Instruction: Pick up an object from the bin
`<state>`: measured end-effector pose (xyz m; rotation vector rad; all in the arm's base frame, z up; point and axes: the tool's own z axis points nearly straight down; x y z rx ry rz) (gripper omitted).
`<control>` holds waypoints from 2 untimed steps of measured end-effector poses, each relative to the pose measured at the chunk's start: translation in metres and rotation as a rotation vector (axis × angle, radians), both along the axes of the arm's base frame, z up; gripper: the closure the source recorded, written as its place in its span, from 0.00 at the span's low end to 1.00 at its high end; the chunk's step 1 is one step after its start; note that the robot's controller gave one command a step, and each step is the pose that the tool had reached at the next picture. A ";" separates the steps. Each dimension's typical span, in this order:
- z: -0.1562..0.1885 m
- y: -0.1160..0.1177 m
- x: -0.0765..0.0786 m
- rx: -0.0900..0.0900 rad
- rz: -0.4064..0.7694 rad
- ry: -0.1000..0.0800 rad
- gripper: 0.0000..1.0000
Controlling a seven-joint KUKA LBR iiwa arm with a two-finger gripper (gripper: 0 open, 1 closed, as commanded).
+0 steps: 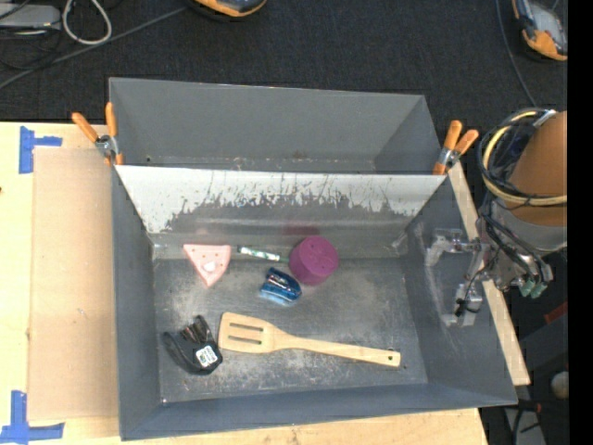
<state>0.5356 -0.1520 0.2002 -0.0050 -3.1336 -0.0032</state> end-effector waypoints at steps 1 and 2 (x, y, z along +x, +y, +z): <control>0.004 0.001 0.002 -0.002 0.004 -0.007 0.00; -0.078 0.059 -0.021 -0.002 0.021 -0.009 0.00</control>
Offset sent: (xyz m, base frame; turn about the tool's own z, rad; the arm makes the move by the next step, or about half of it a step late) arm -0.0361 0.0965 -0.1302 -0.0360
